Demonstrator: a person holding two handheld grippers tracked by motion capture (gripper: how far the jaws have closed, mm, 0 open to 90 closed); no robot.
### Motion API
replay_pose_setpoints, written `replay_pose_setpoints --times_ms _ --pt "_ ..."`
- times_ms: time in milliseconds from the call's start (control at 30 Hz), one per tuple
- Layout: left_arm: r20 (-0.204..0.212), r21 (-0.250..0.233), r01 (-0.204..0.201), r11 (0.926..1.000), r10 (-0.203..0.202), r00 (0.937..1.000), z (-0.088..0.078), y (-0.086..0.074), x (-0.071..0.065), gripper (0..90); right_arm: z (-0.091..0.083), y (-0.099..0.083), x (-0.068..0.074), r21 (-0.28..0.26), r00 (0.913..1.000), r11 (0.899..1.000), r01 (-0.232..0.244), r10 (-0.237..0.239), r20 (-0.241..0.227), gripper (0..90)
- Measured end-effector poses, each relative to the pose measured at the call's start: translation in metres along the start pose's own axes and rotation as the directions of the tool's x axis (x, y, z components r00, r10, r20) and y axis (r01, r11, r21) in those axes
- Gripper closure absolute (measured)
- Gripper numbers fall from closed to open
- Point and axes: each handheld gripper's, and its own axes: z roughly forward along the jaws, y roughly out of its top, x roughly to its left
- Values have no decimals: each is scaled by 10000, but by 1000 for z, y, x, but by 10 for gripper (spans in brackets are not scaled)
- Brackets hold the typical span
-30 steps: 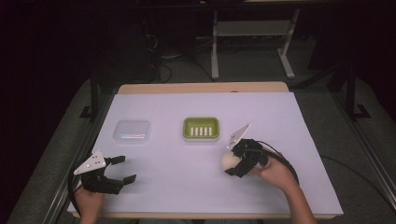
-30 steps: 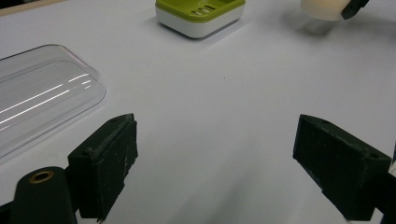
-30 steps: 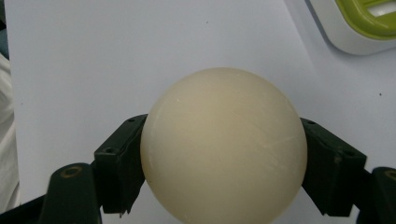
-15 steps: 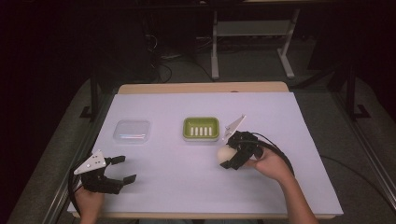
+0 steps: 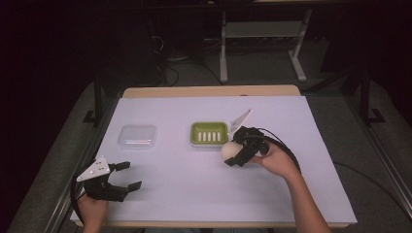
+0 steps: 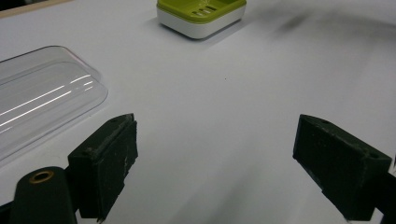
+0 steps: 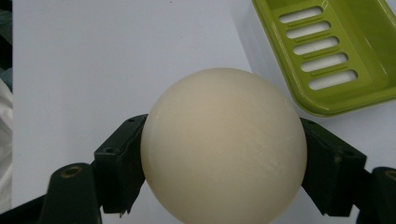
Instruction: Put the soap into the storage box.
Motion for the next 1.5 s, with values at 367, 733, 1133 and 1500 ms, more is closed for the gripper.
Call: replay_pose_setpoints --times_ms 367,733,1133,1500 --pt "-73 -70 76 9999 -76 9999 -1 0 0 133 2 21 -12 126 10000 9999 19 -18 -52 233" --pt "-101 -75 68 9999 -69 9999 -2 -1 1 133 -4 41 -23 28 9999 10000 42 -41 -115 233" --pt "-104 -93 91 9999 -92 9999 -1 -1 0 133 -9 58 -33 103 9999 9999 126 -126 29 233" --pt "-109 -68 25 10000 -26 9999 -1 0 1 133 -10 74 -46 -355 10000 9994 -26 29 93 233"
